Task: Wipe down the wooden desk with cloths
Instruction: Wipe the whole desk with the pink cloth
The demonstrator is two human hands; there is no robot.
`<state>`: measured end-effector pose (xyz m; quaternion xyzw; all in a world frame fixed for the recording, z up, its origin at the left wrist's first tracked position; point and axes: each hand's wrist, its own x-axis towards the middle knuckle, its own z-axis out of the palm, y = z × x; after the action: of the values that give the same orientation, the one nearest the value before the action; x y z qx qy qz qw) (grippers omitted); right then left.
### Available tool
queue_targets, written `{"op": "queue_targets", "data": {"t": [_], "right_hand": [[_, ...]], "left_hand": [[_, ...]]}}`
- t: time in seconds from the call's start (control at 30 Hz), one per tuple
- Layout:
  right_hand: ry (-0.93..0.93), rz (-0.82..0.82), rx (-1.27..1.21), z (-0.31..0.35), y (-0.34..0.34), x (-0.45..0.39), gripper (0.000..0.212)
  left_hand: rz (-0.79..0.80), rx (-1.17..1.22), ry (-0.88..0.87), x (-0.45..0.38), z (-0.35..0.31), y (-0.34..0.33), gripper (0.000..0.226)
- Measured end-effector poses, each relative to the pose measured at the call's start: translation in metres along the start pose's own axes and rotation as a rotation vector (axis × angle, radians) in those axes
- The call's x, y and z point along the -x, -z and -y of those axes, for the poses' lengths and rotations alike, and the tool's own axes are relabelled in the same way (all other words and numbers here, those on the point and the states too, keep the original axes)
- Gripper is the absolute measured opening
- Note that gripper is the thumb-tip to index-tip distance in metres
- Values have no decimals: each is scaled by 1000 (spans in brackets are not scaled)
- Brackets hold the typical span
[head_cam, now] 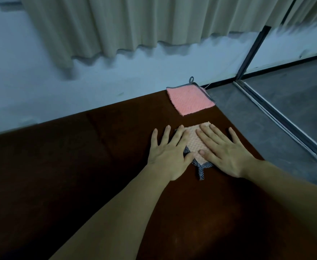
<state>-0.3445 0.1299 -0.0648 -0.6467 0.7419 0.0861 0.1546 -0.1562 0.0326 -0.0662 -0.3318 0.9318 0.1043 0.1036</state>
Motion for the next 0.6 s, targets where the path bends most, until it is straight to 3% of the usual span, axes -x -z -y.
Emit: {"op": "queue_targets", "data": {"t": [0.43, 0.6], "right_hand": [[-16, 4, 16, -30, 15, -25, 85], [-55, -215, -123, -12, 34, -40, 86]], "left_hand": [[-27, 97, -7, -21, 25, 17, 70], [-57, 46, 81, -6, 75, 20, 68]]}}
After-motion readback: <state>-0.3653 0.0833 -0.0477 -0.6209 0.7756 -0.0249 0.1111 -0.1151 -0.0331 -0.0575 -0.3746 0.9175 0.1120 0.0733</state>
